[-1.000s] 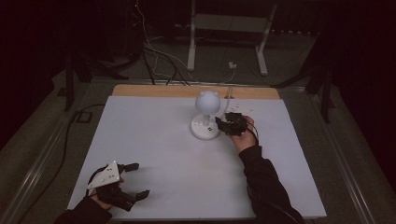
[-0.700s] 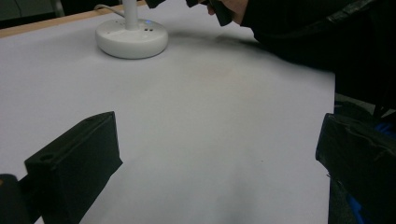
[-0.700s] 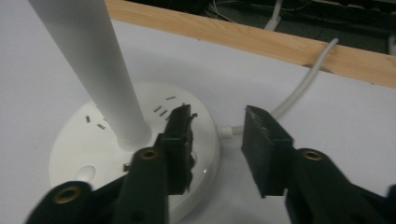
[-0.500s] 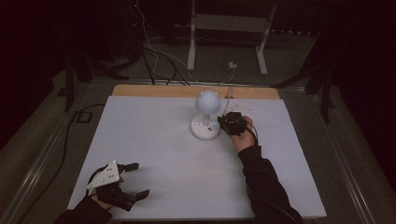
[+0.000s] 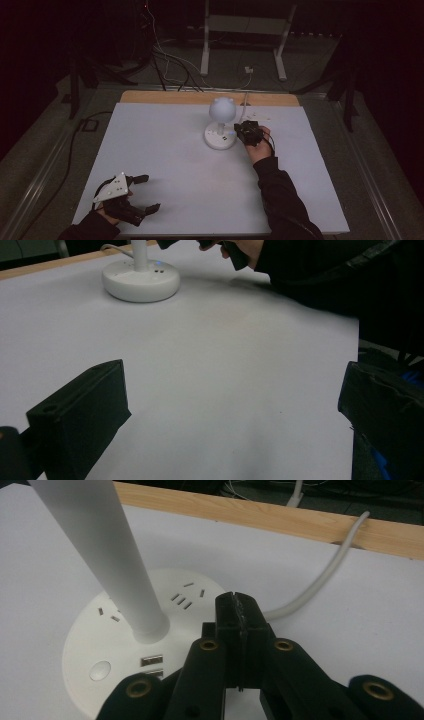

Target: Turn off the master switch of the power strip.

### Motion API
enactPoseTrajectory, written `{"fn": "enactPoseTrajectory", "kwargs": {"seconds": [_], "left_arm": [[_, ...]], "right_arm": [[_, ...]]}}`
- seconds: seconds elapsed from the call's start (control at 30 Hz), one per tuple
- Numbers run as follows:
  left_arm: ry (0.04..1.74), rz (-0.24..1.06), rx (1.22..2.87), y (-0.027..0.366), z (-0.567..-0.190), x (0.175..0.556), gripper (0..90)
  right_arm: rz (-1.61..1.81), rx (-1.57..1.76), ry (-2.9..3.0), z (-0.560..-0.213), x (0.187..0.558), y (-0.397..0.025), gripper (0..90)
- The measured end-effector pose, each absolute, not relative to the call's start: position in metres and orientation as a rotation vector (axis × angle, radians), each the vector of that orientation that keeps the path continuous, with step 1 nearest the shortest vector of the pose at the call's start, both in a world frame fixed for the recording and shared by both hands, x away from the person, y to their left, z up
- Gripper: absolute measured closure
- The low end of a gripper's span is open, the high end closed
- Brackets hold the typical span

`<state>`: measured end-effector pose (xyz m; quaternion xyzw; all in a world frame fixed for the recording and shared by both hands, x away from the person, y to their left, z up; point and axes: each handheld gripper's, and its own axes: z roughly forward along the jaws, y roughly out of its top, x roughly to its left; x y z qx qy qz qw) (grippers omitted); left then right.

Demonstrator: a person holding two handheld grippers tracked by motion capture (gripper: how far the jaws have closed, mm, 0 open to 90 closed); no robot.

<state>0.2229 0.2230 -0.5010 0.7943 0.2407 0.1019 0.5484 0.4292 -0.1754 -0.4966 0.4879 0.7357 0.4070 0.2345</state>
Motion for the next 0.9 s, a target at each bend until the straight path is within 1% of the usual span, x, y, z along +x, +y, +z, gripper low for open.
{"fn": "enactPoseTrajectory", "kwargs": {"seconds": [0.9], "left_arm": [[0.569,0.241,1.881,0.223,-0.501,0.223,0.3]], "right_arm": [[1.078,1.288,2.065,-0.511,0.429,-0.162,90.0]]}}
